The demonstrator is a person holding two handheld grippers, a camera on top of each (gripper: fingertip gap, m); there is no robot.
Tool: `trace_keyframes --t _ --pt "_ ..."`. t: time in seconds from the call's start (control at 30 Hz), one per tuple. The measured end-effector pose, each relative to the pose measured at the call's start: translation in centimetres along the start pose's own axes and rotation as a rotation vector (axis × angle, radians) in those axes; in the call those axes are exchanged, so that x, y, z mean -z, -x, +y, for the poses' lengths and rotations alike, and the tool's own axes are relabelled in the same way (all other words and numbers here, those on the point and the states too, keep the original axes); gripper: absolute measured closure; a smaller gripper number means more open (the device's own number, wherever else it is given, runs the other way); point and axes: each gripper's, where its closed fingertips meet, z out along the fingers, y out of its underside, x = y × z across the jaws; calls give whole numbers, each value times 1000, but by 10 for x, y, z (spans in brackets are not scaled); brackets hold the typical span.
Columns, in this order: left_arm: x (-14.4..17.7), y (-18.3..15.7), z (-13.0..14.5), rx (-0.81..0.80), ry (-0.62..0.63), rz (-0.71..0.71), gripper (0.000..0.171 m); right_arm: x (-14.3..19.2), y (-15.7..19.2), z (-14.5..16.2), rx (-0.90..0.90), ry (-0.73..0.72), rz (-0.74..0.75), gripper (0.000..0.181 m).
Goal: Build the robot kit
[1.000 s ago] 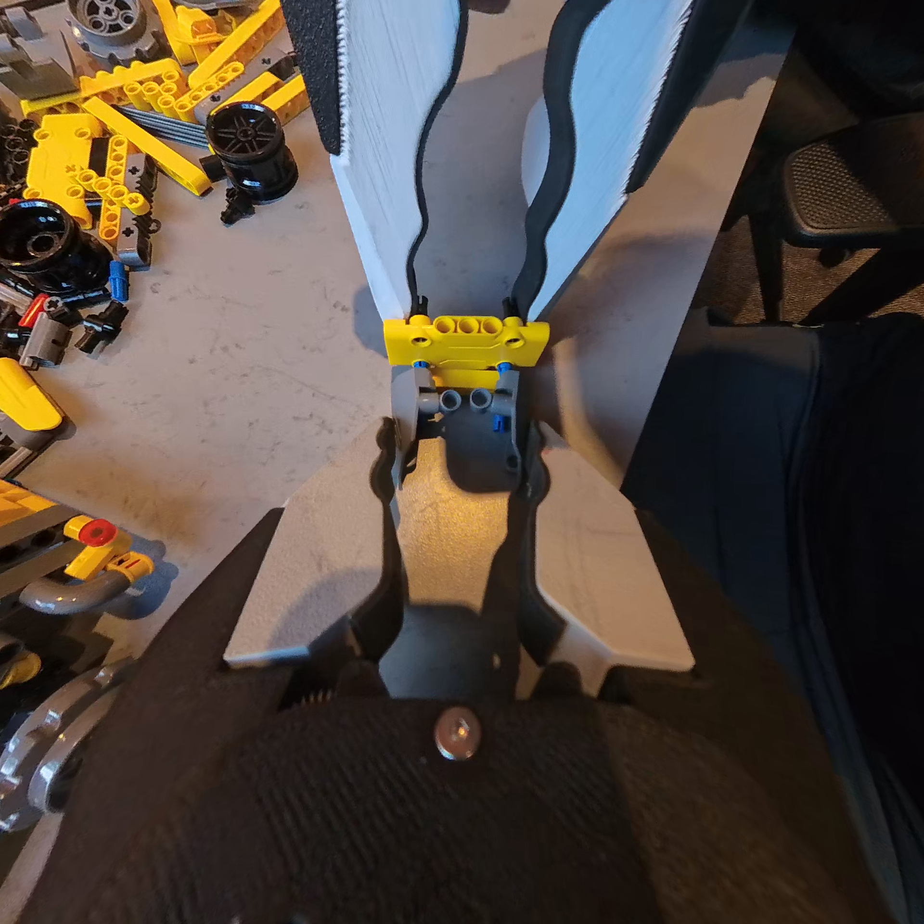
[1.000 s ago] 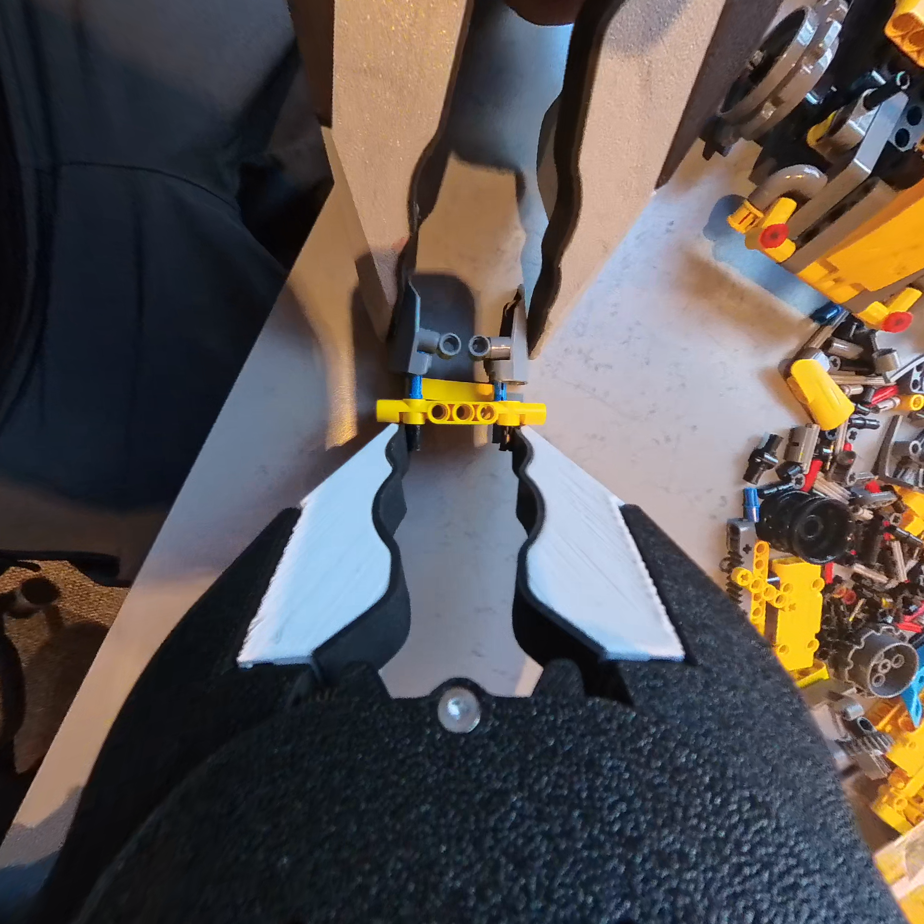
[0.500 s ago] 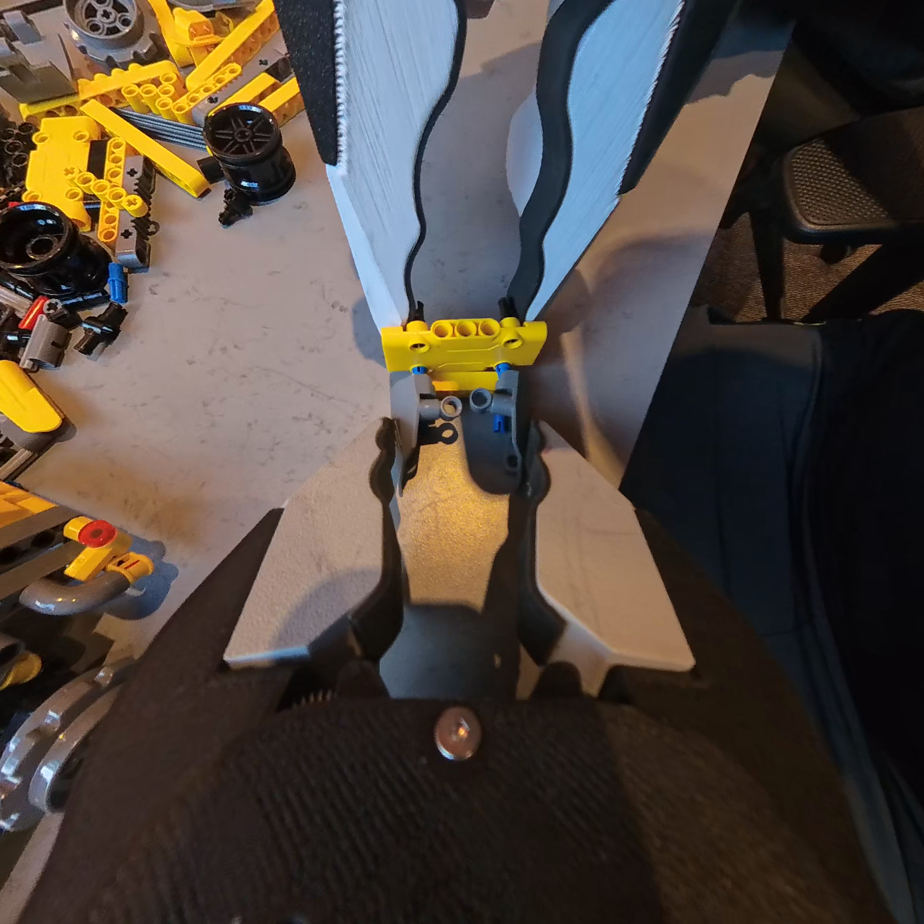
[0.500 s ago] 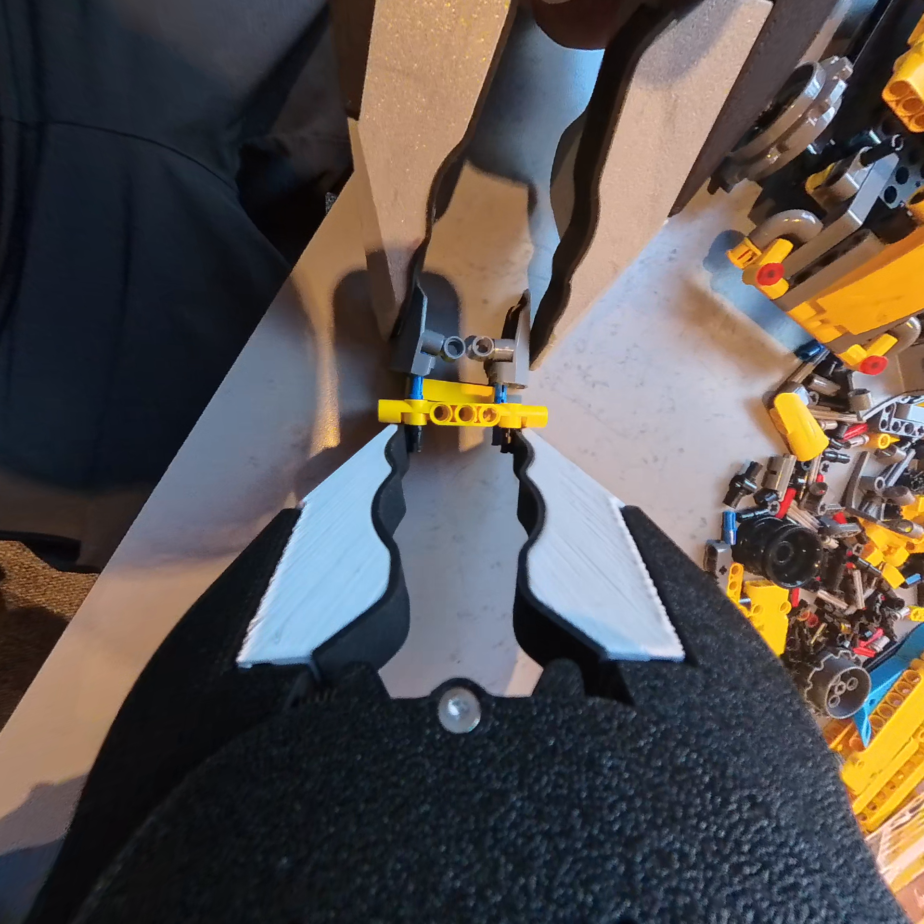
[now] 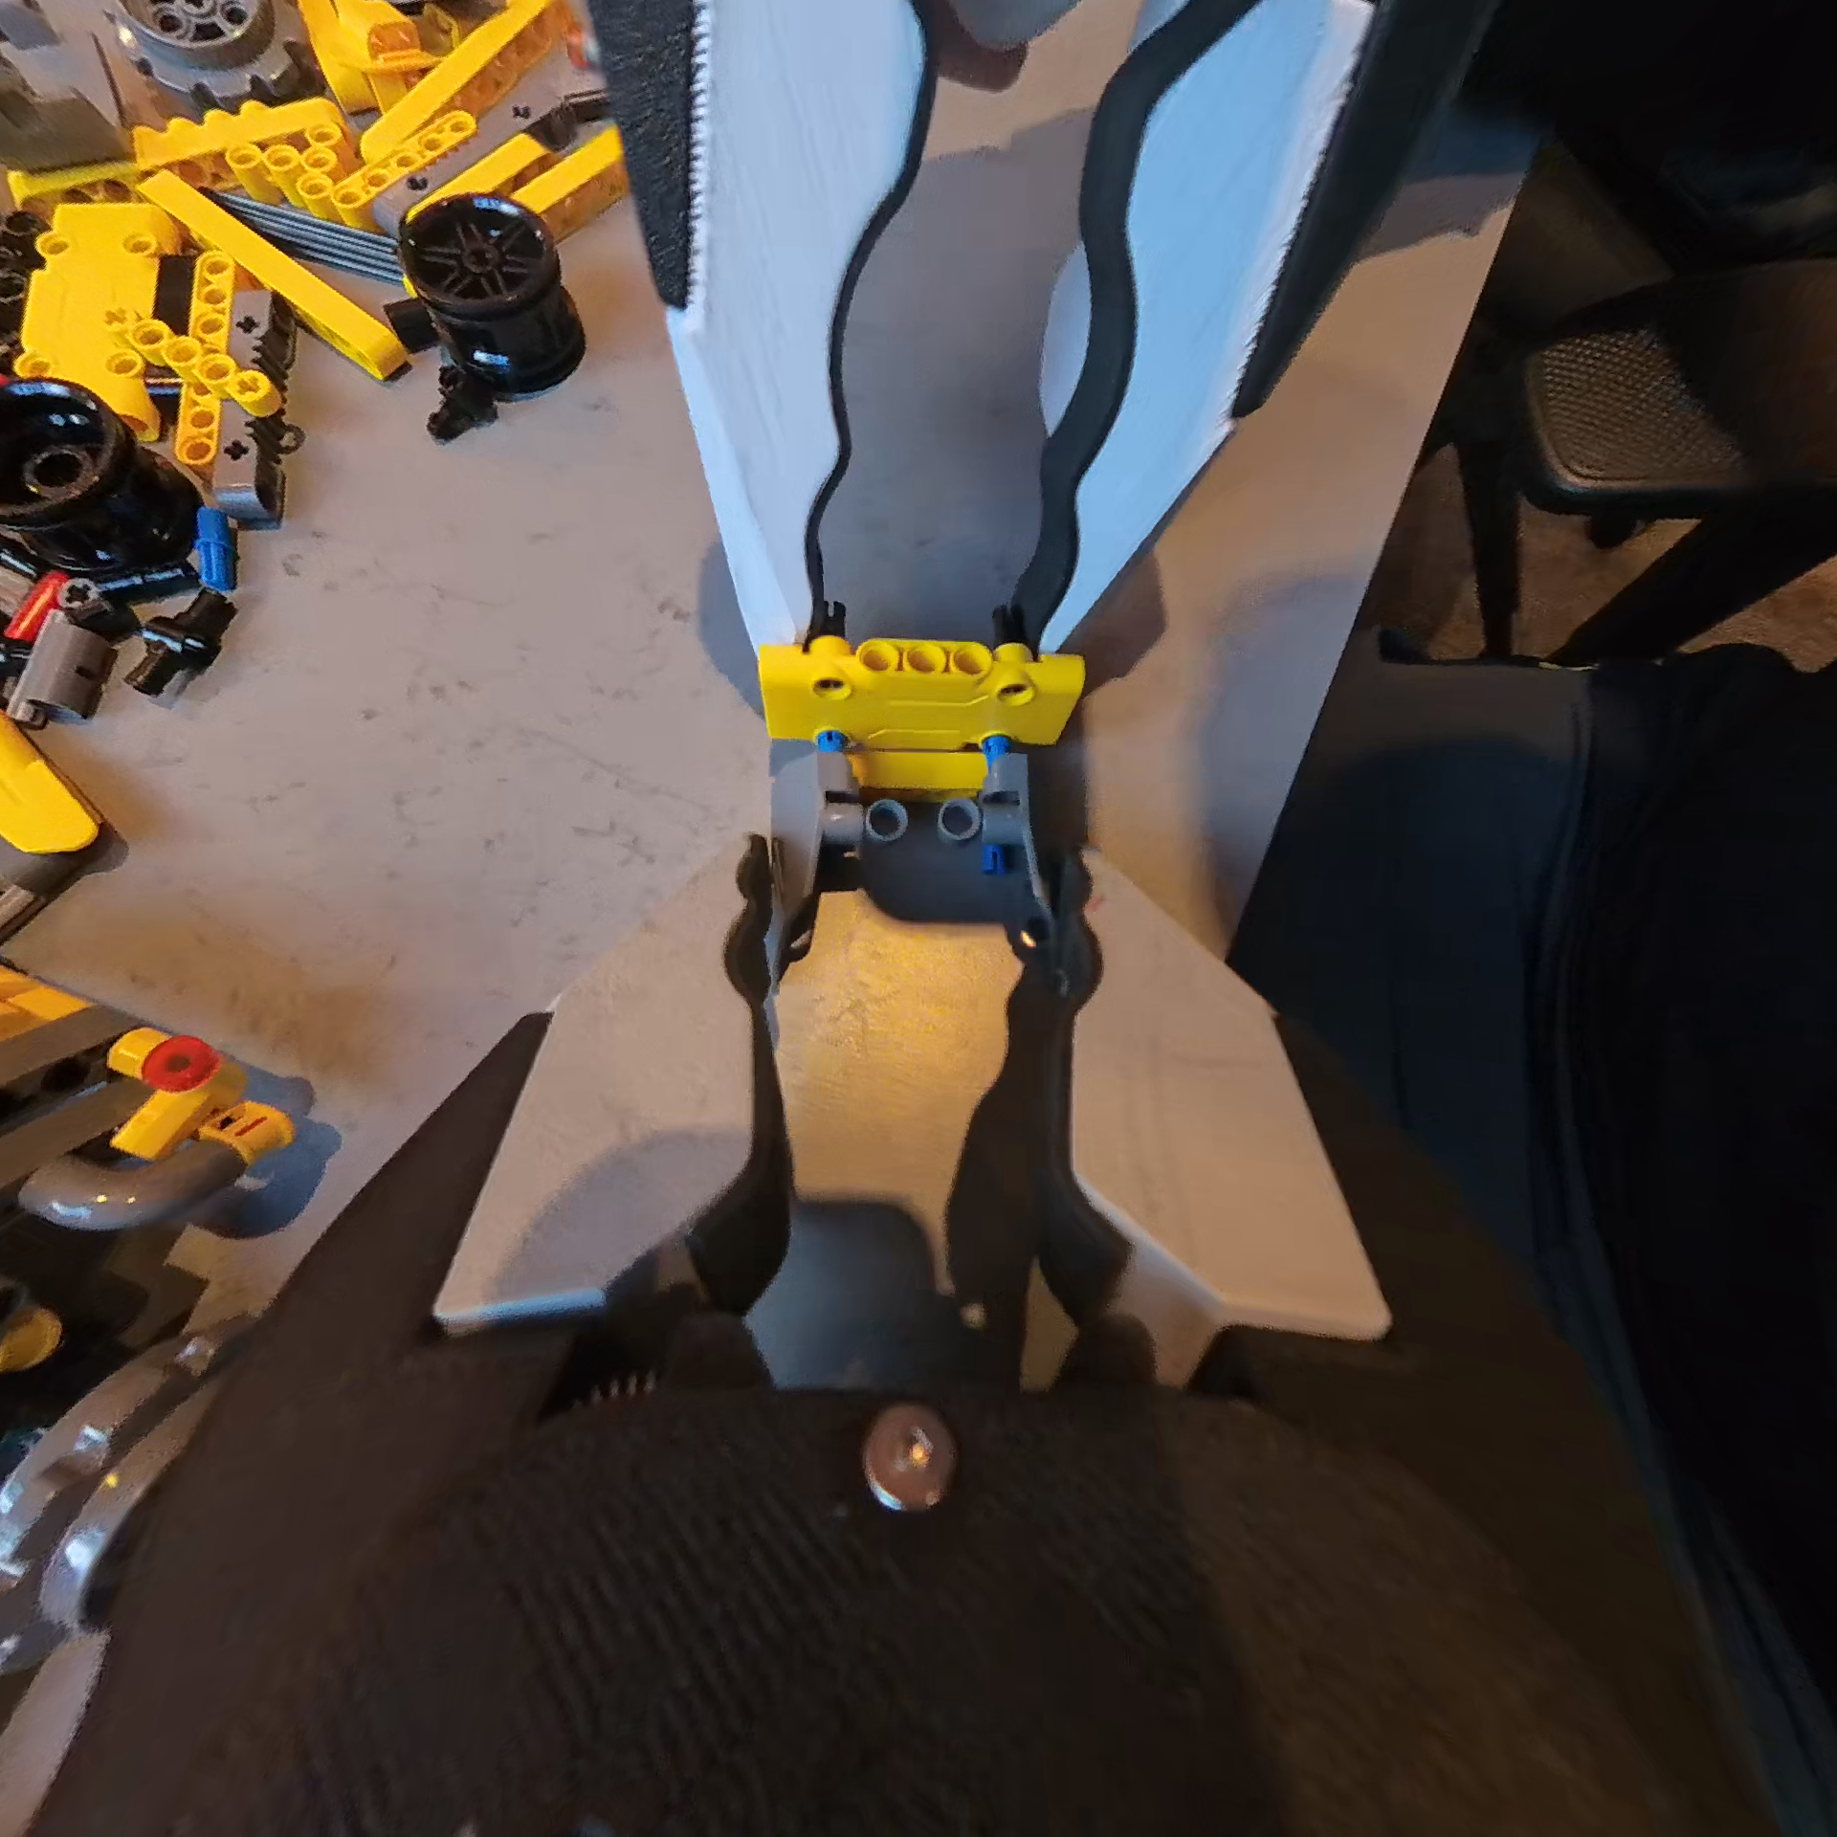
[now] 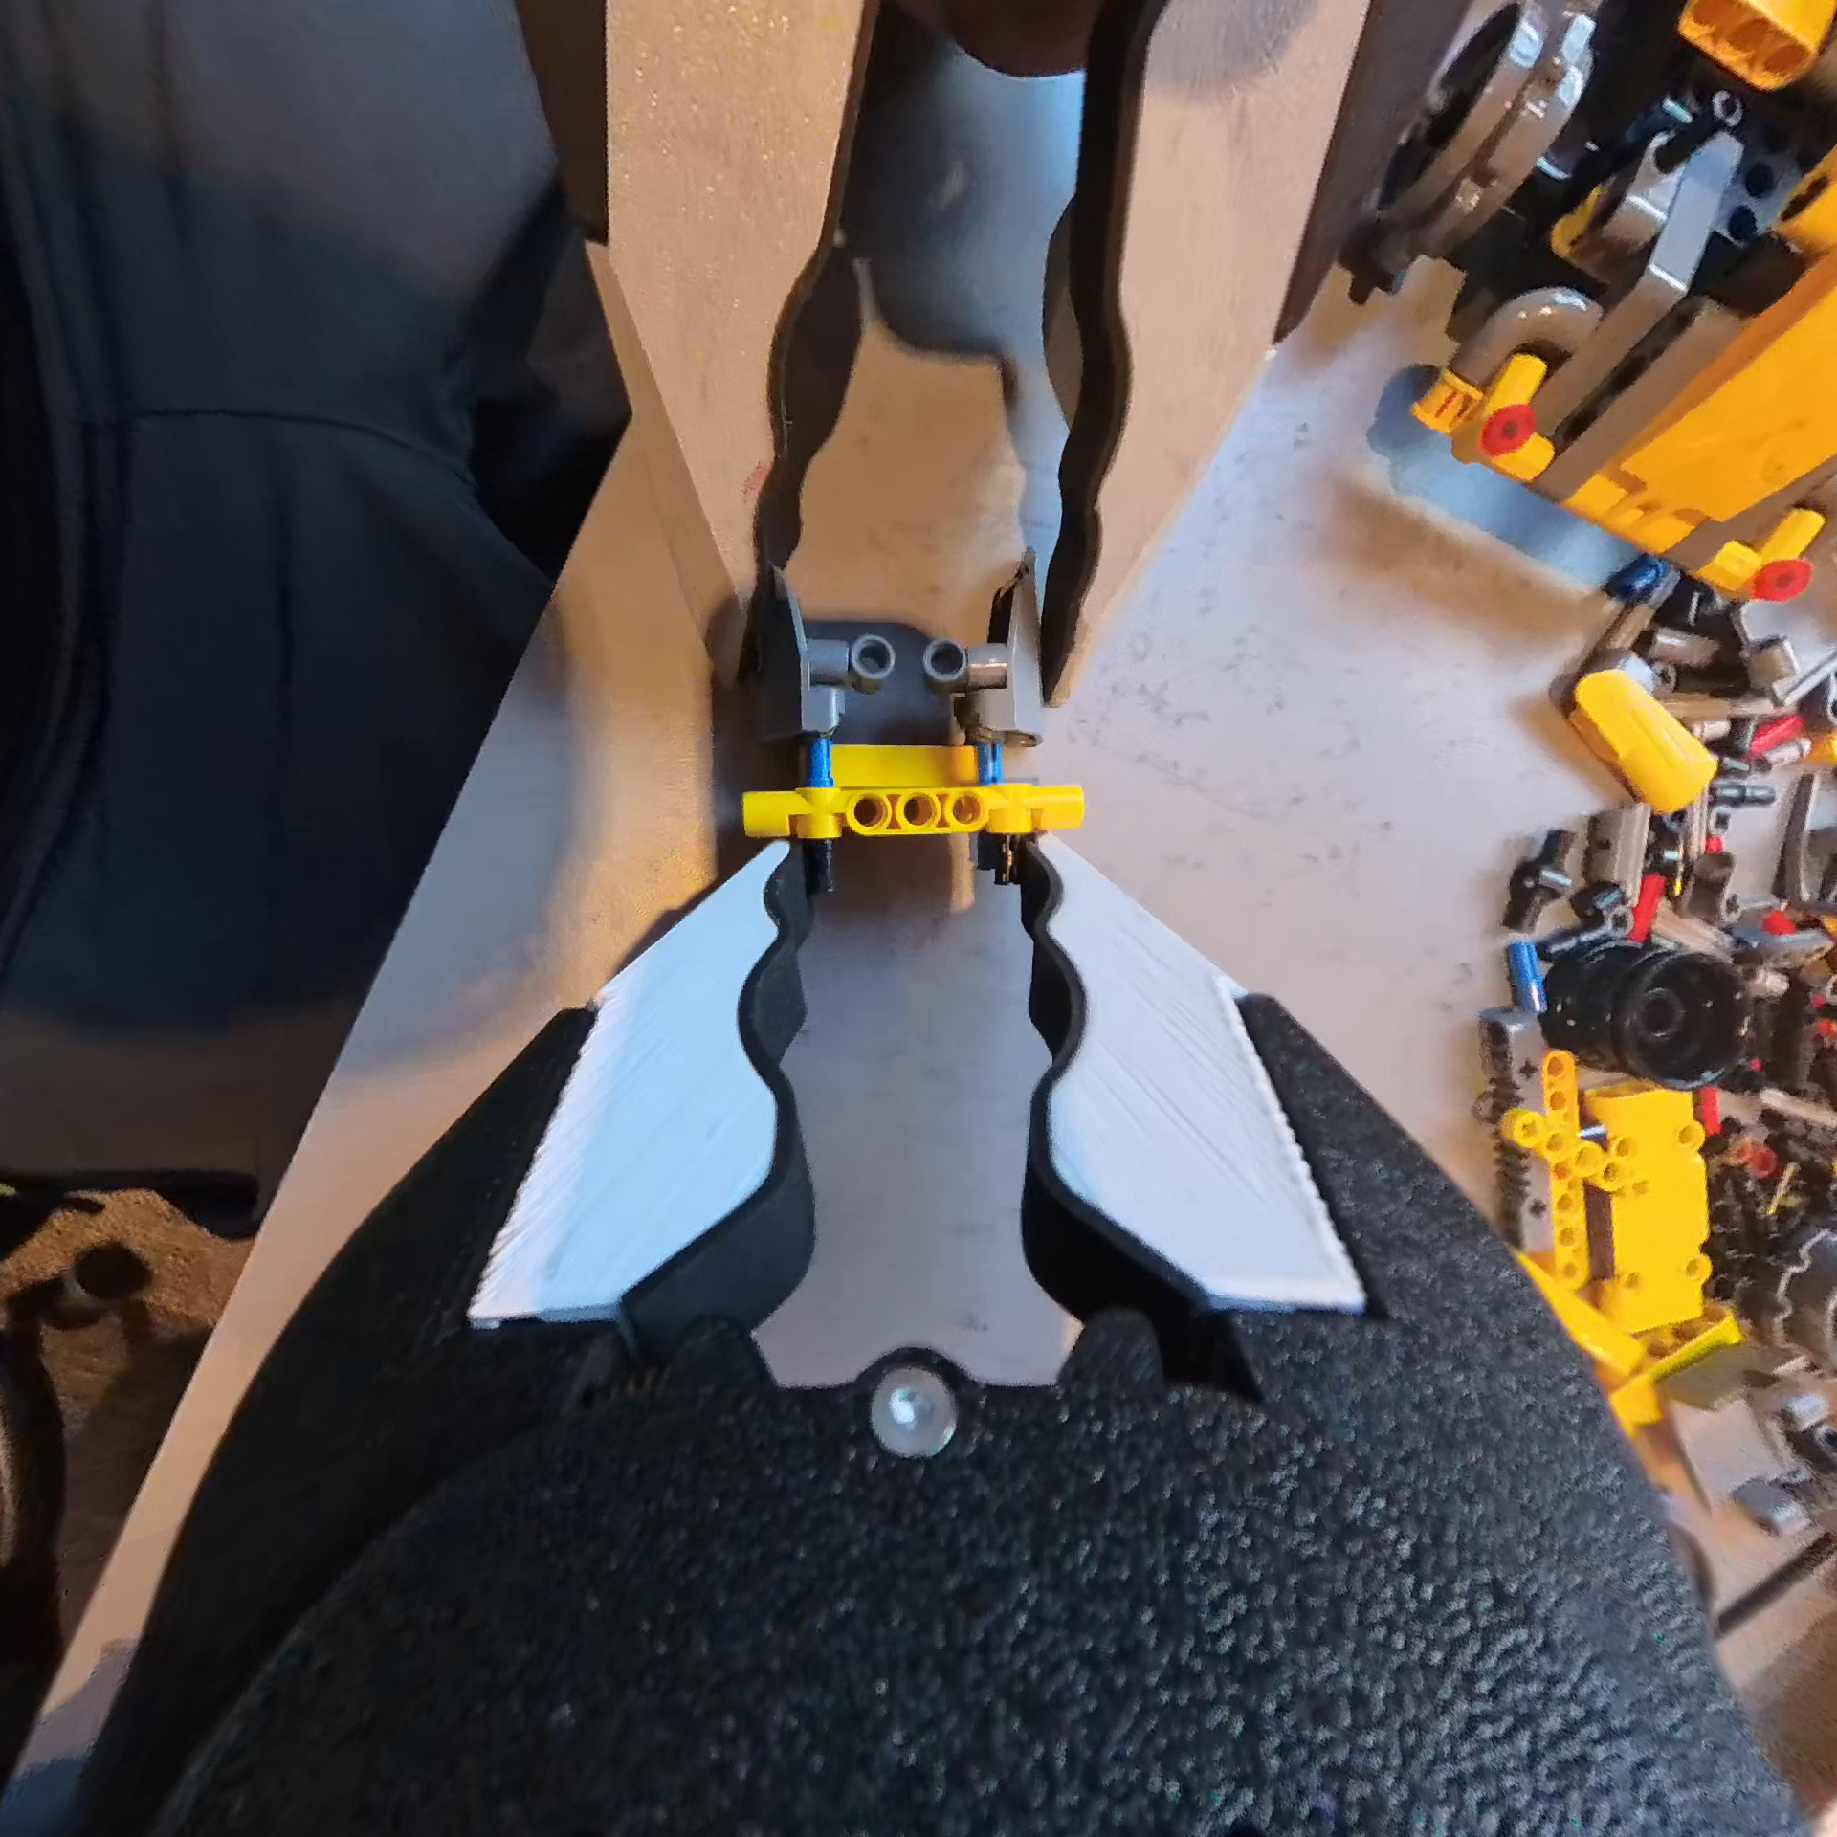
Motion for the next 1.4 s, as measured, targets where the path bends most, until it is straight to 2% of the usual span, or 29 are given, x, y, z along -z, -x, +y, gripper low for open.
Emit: trace_keyframes --t 0.1,0.23,0.33,0.43,0.53,0.63,0.7,0.8,0.9,0.93,1.0,1.07,1.17,1.27,1.37,1.4 --pt "5 0 -7 64 -31 26 111 1 0 1 -40 -48 20 139" --pt "27 7 -17 106 -83 -38 103 1 -1 1 -50 -68 25 139" --pt "40 7 -19 193 -84 -127 112 1 -2 2 -68 -81 19 139" --pt "29 -17 -21 273 -114 -96 120 2 -7 5 -107 -87 29 139" --pt "16 -13 0 196 11 -209 120 5 -7 6 -117 -96 29 139" --pt "10 -13 5 129 84 -188 131 7 -5 7 -128 -101 24 139" --pt "10 -6 8 31 135 -180 140 6 -5 9 -137 -89 20 139" --pt "15 6 14 -71 198 -90 131 5 -4 11 -156 -75 18 139" --pt "28 14 10 -102 169 32 127 5 -5 13 -202 -64 22 139" --pt "33 20 8 -68 165 23 127 5 -5 13 -224 -64 19 139" --pt "38 21 -3 74 130 -8 115 4 -6 14 -257 -56 18 139" --pt "36 8 -17 207 42 -43 120 6 -6 15 -279 -52 20 139" --pt "22 -2 -17 283 -2 -174 116 9 -4 10 -283 -71 14 139" --pt "9 0 -8 313 10 -258 119 10 -3 5 -284 -88 16 139" --pt "3 0 2 209 89 -268 147 9 -6 3 -309 -91 37 139" --pt "3 3 4 157 116 -276 148 8 -7 2 -319 -94 40 139"
